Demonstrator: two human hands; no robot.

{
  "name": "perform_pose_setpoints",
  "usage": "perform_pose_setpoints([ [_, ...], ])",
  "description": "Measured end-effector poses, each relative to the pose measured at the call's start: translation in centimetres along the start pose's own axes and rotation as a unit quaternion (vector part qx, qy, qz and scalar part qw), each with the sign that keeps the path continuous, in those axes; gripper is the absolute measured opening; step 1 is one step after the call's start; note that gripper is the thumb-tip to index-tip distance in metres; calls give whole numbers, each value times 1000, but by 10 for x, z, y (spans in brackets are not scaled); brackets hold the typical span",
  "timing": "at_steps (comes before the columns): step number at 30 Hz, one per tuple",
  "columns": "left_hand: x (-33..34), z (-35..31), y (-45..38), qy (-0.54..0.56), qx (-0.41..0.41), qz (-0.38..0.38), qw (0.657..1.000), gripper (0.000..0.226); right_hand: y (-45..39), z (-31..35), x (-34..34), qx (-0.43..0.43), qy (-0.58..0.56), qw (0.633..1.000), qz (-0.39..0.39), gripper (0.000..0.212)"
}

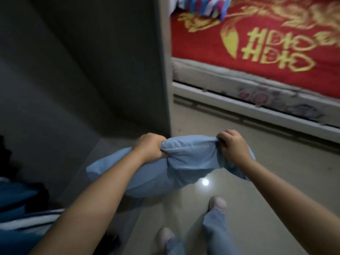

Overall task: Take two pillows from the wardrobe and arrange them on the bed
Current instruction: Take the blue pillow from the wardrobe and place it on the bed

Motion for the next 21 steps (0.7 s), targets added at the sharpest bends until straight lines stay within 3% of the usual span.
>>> perform_pose_setpoints([
  [7,-78,-183,-86,53,38,-59,996,28,-69,-111,-161,12,42,987,-155,13],
  [10,-130,-256,-122,68,56,-105,991,26,-112,-139,-234,-5,46,964,-262,15],
  [15,-254,-333,-157,58,95,-242,964,31,-193,-141,-341,-50,51,917,-392,14],
  [21,-419,-372,-207,-39,123,-431,893,15,-327,-111,-449,-144,64,864,-479,13],
])
Point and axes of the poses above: each hand's wrist, its own y-axis away from the middle knuckle, its own x-axis out of the palm, z = x × y, the point moved 7 cm from there along -y, towards the middle knuckle, and after that the axes turned 10 degrees about -x, right-handed, at the moved point
